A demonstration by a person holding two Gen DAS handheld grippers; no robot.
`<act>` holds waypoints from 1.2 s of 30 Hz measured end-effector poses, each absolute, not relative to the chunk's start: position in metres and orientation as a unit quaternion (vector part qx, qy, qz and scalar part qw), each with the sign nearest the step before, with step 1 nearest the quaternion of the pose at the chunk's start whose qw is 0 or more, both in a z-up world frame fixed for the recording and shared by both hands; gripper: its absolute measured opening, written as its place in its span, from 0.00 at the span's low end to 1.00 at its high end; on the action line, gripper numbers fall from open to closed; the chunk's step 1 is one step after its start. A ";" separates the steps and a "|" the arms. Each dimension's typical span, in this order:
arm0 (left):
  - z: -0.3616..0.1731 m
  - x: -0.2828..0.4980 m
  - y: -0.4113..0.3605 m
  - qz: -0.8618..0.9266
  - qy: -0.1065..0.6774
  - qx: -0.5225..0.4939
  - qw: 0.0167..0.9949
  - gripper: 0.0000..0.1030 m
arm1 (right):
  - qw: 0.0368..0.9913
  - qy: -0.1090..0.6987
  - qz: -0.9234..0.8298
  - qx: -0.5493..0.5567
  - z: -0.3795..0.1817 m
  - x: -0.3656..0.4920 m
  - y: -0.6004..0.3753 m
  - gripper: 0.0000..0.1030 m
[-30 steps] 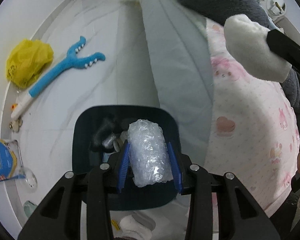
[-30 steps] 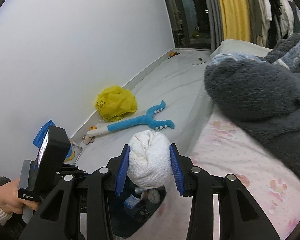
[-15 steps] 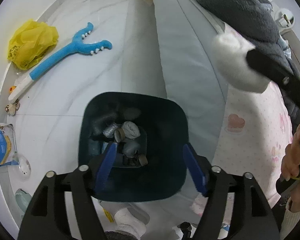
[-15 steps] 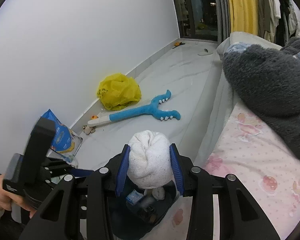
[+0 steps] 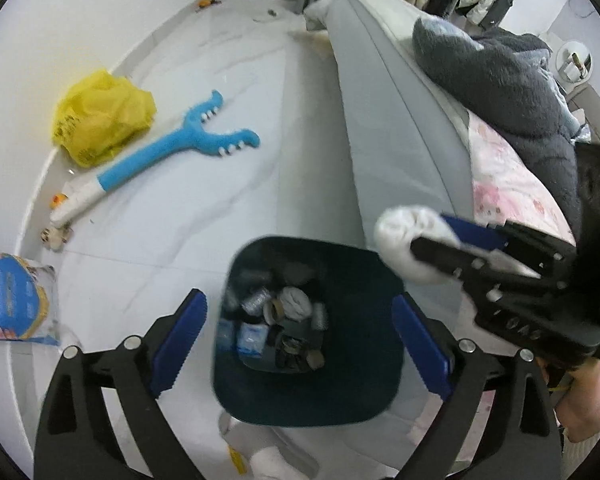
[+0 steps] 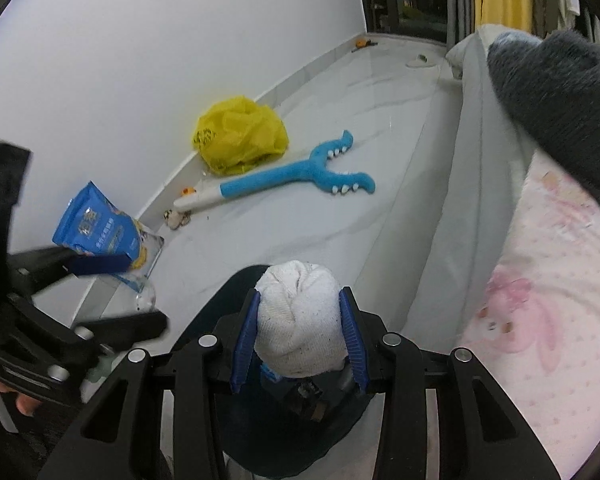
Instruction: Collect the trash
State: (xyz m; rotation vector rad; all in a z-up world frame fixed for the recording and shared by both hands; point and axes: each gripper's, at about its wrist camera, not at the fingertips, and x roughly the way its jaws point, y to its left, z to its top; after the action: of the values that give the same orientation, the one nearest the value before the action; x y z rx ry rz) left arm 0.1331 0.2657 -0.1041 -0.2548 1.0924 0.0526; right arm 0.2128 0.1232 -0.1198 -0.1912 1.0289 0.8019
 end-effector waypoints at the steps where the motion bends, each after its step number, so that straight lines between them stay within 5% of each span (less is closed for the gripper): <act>1: -0.101 0.133 0.266 0.031 0.513 -0.114 0.850 0.94 | 0.788 0.483 0.370 -0.092 -0.124 0.212 0.125 0.39; 11: -0.060 0.109 0.282 0.063 0.437 -0.106 0.891 0.96 | 0.771 0.522 0.346 -0.118 -0.155 0.192 0.135 0.41; 13: -0.048 0.104 0.284 0.065 0.411 -0.114 0.902 0.96 | 0.775 0.519 0.342 -0.113 -0.155 0.183 0.136 0.61; 21: -0.010 0.080 0.261 0.056 0.324 -0.083 0.941 0.97 | 0.801 0.484 0.333 -0.111 -0.138 0.156 0.126 0.80; 36: 0.005 0.038 0.199 0.051 0.268 -0.020 0.962 0.97 | 0.889 0.359 0.269 -0.089 -0.054 0.102 0.035 0.97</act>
State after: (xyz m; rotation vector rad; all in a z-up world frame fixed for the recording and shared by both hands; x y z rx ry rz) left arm 0.0378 0.1990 0.0051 -0.0399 0.5420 0.1023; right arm 0.1023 0.0346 -0.0541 -0.1841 0.7466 0.5578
